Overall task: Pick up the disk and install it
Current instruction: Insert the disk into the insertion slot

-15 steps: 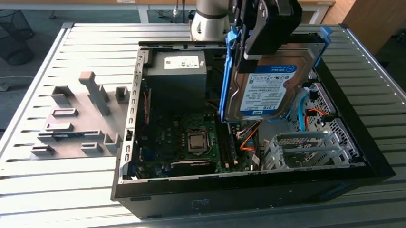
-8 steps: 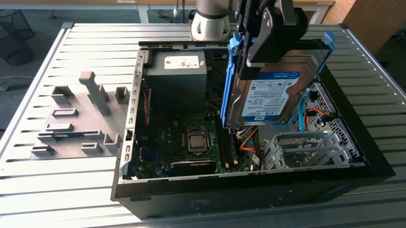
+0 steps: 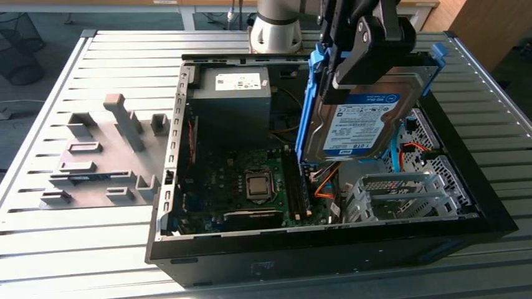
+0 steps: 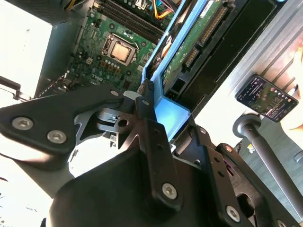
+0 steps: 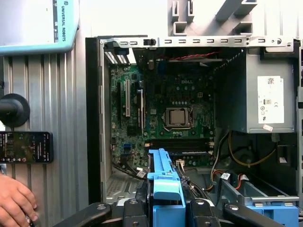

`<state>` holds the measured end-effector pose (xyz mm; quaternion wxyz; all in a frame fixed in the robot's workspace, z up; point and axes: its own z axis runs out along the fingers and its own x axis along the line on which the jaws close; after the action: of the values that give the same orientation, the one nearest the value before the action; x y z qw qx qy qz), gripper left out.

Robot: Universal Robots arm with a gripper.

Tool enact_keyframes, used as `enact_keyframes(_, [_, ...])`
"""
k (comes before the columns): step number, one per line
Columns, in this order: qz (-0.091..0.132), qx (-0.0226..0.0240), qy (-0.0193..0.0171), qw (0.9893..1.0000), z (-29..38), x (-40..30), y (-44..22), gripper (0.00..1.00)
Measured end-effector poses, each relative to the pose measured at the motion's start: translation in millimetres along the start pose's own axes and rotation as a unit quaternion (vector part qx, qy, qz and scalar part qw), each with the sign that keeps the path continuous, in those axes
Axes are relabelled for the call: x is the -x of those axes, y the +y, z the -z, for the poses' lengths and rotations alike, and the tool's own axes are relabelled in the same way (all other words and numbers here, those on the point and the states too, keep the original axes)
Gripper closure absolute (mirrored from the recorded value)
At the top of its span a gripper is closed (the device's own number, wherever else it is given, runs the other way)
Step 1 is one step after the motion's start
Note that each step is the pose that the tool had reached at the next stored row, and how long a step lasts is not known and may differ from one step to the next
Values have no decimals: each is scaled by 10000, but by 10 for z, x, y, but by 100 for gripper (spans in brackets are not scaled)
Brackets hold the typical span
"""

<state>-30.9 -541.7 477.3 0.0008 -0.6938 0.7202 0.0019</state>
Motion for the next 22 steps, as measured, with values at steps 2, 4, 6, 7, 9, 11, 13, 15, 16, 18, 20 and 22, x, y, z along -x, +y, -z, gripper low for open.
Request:
enact_keyframes(2, [0,0,0,10000,0,0,-3,63])
enact_keyframes(4, [0,0,0,10000,0,0,-3,63])
enact_keyframes(6, [0,0,1,10000,0,0,-3,63])
enact_keyframes(7, [0,0,0,10000,0,0,-4,63])
enact_keyframes(9, [0,0,0,10000,0,0,-4,63])
enact_keyframes(11, [0,0,0,10000,0,0,-4,63])
enact_keyframes(13, [1,0,1,10000,0,-15,-6,63])
enact_keyframes(15, [0,0,0,10000,-3,-50,-7,63])
enact_keyframes(16, [0,0,-1,10000,-6,-62,-13,63])
enact_keyframes(18, [0,11,0,10000,-7,-63,-72,63])
enact_keyframes(20, [0,24,-2,10000,-8,-61,-142,63])
enact_keyframes(22, [1,34,-5,10000,-11,-58,-217,63])
